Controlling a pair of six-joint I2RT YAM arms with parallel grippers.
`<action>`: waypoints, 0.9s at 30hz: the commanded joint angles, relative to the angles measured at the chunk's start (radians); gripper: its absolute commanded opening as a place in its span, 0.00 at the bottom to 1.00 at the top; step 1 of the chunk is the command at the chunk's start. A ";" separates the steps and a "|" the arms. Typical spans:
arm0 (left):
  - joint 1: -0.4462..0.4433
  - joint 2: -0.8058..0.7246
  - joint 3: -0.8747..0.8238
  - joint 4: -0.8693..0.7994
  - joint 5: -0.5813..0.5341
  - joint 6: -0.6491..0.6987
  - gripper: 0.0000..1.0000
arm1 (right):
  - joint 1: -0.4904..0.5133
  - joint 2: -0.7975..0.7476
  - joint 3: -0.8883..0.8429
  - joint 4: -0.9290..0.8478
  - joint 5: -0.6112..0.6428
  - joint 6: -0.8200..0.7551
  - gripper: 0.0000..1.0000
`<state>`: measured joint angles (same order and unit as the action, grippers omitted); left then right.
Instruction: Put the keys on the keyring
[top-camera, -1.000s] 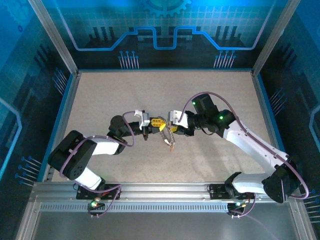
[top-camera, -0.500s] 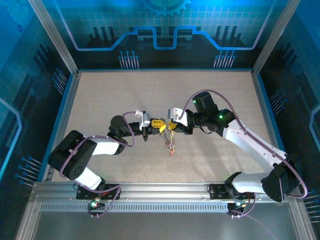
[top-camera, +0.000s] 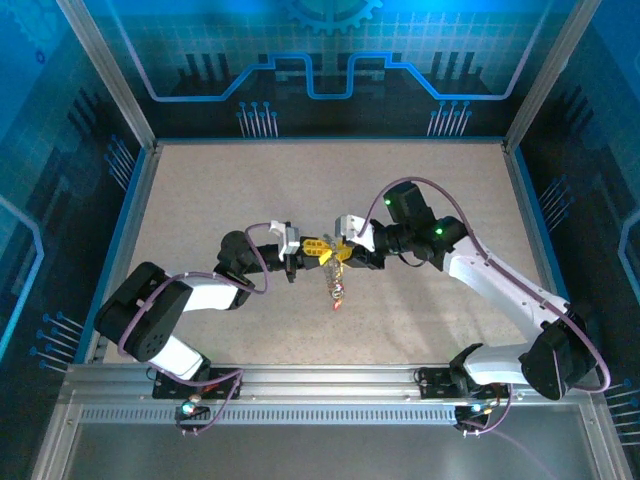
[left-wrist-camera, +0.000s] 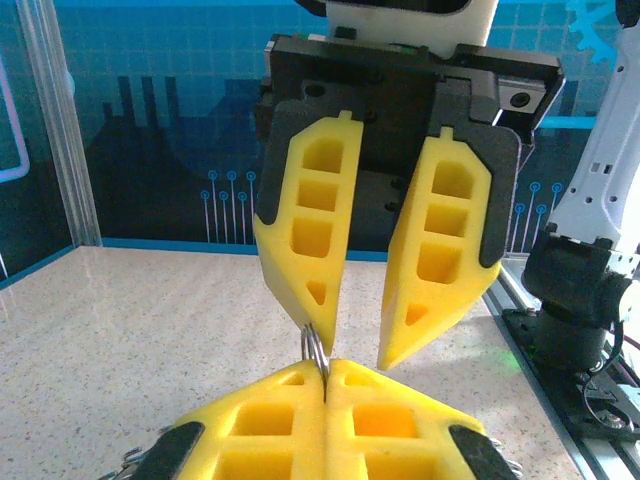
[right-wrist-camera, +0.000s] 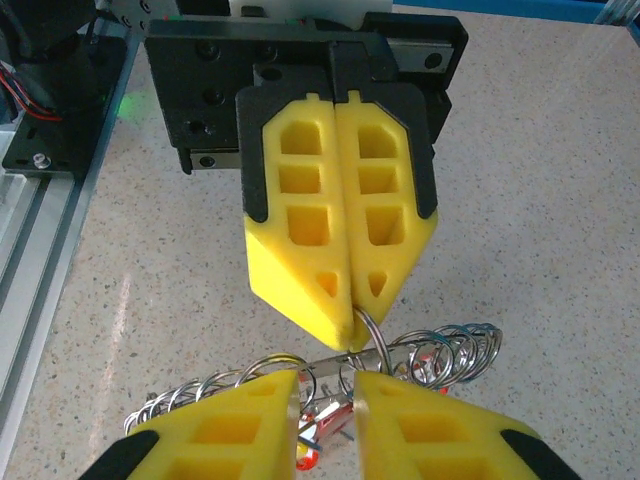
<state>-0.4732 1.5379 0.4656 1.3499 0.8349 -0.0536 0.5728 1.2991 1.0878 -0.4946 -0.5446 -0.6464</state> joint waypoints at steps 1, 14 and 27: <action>-0.012 -0.041 0.029 0.050 0.028 -0.001 0.00 | -0.025 -0.020 -0.031 0.029 -0.027 0.032 0.22; -0.013 -0.041 0.032 0.050 0.036 -0.006 0.00 | -0.063 -0.068 -0.082 0.111 -0.065 0.084 0.29; -0.024 -0.040 0.044 0.050 0.038 -0.007 0.00 | -0.039 -0.030 -0.066 0.069 -0.135 0.050 0.23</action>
<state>-0.4885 1.5234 0.4690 1.3479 0.8474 -0.0540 0.5228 1.2594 1.0199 -0.4175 -0.6418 -0.5865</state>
